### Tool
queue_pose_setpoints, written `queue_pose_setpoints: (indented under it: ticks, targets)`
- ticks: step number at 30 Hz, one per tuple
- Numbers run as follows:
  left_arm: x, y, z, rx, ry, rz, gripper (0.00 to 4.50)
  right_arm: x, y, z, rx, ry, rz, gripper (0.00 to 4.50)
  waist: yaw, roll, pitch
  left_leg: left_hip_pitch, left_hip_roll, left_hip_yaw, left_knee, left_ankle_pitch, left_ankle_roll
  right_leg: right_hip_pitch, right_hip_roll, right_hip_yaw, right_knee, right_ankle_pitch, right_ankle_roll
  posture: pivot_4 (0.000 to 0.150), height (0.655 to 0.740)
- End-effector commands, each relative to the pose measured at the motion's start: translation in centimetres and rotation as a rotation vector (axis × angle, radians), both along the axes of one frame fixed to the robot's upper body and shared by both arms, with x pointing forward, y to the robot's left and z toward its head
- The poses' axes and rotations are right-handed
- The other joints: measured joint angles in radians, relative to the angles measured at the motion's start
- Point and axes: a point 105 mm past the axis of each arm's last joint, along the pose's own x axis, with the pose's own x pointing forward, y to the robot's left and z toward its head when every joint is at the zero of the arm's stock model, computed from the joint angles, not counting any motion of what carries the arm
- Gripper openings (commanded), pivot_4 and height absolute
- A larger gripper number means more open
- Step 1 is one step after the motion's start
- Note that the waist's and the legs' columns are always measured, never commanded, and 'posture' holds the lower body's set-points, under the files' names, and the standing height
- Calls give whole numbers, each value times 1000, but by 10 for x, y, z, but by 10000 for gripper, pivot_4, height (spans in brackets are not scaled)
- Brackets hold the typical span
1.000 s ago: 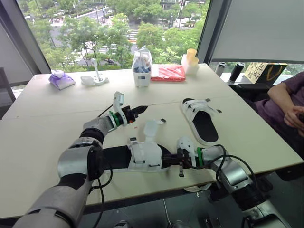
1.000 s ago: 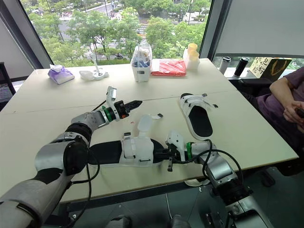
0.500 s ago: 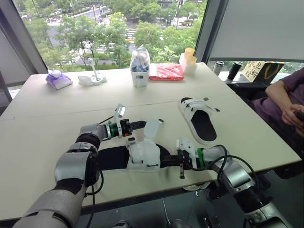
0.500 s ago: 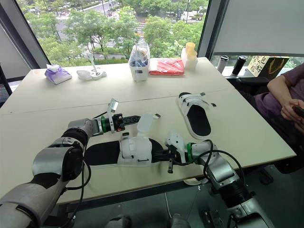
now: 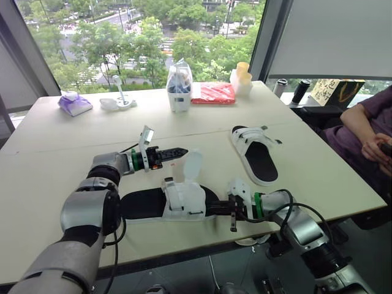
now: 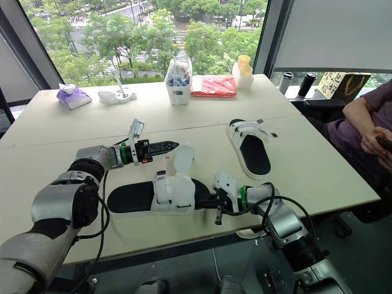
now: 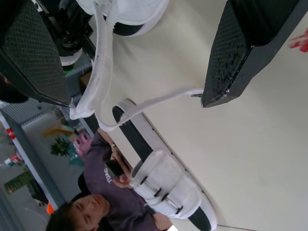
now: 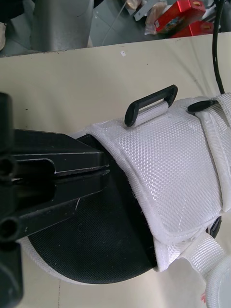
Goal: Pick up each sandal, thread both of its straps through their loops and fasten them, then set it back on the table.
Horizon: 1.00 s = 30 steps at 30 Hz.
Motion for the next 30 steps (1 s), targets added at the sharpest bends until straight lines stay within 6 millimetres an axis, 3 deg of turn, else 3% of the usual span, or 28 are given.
queue_pose_setpoints:
  ticks: [1, 12, 20, 30]
  targets:
    - [-4, -8, 17, -24, -37, -81, 44389, -3, 3, -10, -28, 27, 10, 0, 0, 0, 0, 0, 0, 0, 0, 0, 0, 0, 0, 0, 1, 0, 0, 1500, 7400]
    - [-18, -25, 6, -30, -7, -212, 44389, -2, 4, -12, -30, 24, 6, 0, 0, 0, 0, 1, 0, 0, 2, 0, 0, -2, 0, 1, 7, 0, 0, 1500, 7400]
    - [-3, -61, 20, -103, -67, -123, 44389, 0, 8, -14, -34, 15, 2, 0, -2, 0, 0, 1, 0, 0, 5, 0, 0, -2, 1, 2, 9, 0, 0, 1500, 7400]
    - [13, -84, 37, -141, -104, 0, 44389, 3, 9, -13, -38, -25, -33, 0, -4, 0, 0, 1, 2, 0, 7, 0, 0, -2, 2, 3, 10, 0, -1, 1500, 7400]
